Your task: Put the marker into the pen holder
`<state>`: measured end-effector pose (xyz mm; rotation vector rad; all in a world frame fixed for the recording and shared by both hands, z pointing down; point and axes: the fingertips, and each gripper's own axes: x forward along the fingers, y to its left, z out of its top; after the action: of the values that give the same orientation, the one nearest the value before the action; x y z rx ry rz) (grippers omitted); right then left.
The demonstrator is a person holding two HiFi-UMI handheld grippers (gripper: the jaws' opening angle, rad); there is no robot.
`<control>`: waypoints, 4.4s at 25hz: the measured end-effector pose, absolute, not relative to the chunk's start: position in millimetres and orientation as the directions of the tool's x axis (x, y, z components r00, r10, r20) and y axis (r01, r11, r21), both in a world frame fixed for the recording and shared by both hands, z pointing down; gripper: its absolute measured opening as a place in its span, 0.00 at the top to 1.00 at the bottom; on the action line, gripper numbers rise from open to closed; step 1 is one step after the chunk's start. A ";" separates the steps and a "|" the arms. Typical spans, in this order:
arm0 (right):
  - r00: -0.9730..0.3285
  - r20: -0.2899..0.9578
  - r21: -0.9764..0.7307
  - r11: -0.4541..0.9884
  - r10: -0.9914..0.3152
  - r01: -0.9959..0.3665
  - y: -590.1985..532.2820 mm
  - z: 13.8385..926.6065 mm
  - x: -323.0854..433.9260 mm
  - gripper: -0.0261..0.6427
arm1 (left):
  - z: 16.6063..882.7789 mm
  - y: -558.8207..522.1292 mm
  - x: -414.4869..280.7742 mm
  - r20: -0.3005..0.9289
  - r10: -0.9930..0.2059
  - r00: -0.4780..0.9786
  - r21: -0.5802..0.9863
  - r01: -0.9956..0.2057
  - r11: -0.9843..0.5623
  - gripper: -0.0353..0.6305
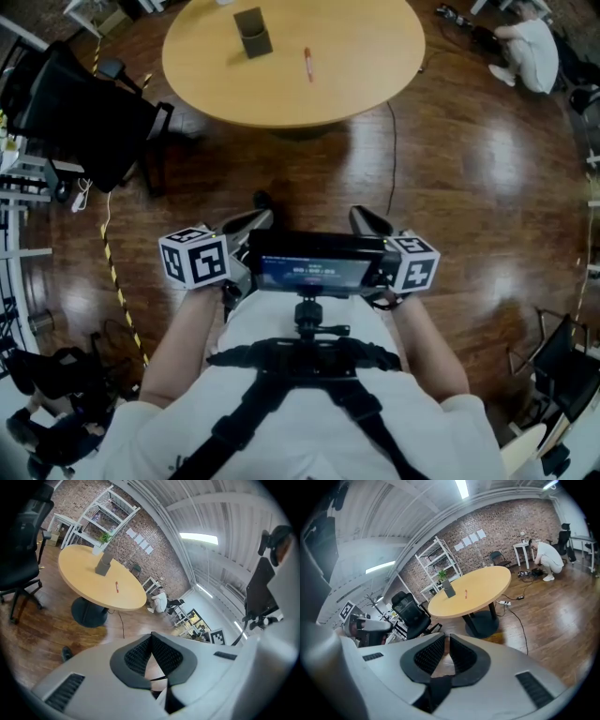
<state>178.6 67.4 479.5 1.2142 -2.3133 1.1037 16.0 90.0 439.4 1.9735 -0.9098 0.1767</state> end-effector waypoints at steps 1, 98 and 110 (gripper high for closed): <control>-0.590 0.573 -0.489 0.340 -0.569 -0.803 63.3 481.4 178.1 0.90 | 441.9 83.2 15.1 0.454 -0.523 0.721 0.694 -0.655 -0.300 0.95; -0.565 0.510 -0.166 0.571 -0.648 -0.804 -453.5 437.8 3.1 0.86 | 450.2 -229.9 -97.6 0.506 -0.555 0.661 0.656 -0.712 -0.250 0.95; -0.661 0.316 -0.219 0.625 -0.680 -0.749 -473.3 395.4 -119.6 0.86 | 459.9 -223.2 -131.3 0.517 -0.585 0.625 0.671 -0.720 -0.177 0.95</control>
<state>-119.6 -473.3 395.4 1.1778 -2.6449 0.4955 -131.3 -223.2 459.9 1.8644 -1.0431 0.1724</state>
